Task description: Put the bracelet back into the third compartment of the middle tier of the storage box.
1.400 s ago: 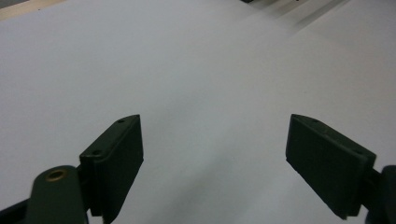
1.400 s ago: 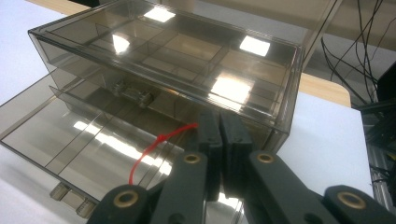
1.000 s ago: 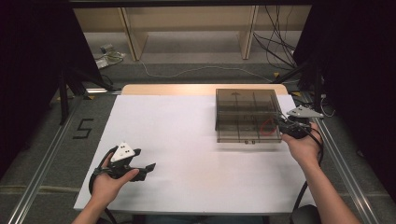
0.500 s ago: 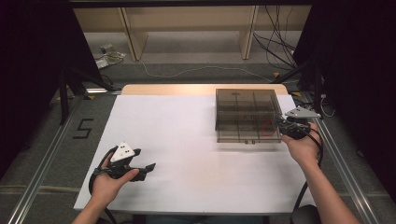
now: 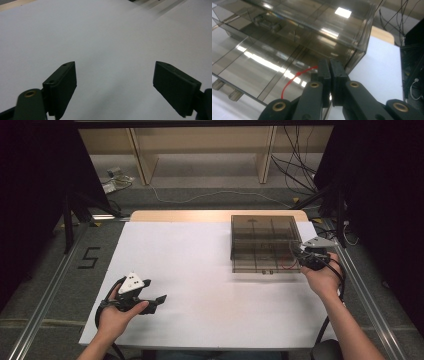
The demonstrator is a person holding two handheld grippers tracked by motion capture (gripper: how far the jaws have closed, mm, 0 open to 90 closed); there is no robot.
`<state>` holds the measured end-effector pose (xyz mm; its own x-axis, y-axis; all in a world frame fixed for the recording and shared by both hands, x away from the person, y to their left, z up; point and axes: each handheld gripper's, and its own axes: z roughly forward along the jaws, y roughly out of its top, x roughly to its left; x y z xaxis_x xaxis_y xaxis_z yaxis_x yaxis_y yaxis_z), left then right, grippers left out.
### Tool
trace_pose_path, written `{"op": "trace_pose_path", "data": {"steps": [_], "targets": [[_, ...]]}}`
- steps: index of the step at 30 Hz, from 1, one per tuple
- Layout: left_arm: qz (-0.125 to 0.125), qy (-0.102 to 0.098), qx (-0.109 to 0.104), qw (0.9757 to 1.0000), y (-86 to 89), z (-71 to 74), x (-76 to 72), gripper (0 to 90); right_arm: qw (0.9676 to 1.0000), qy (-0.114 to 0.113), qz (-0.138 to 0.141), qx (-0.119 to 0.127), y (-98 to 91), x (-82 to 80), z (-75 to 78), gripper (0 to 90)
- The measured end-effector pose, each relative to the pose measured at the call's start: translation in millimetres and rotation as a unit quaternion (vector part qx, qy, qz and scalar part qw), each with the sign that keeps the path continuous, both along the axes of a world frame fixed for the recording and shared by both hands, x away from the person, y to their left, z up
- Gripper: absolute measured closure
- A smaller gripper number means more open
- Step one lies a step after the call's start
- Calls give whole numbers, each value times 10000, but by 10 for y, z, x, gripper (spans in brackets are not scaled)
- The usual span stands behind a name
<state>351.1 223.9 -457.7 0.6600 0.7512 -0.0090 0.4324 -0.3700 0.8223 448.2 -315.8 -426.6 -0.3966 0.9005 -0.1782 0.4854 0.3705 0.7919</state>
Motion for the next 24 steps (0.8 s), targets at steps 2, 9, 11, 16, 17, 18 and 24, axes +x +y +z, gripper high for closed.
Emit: {"op": "trace_pose_path", "data": {"steps": [2,9,11,16,17,18,24], "targets": [[2,-2,0,10000,0,0,0,190,10000,85,26,8,4,8,-22,884],[0,1,-1,10000,1,0,0,190,9996,262,62,-9,20,25,-75,876],[-1,0,1,10000,0,0,0,190,9994,342,92,2,24,31,-93,868],[4,-1,-1,10000,1,0,-1,190,9994,322,107,-72,42,36,-115,798],[3,-2,1,10000,2,0,-1,190,9994,313,105,-62,45,35,-114,778],[3,-1,1,10000,1,0,-1,190,9995,289,97,-43,50,32,-112,757],[13,-3,-3,10000,7,0,0,190,9994,173,140,248,115,-44,-59,639]]}}
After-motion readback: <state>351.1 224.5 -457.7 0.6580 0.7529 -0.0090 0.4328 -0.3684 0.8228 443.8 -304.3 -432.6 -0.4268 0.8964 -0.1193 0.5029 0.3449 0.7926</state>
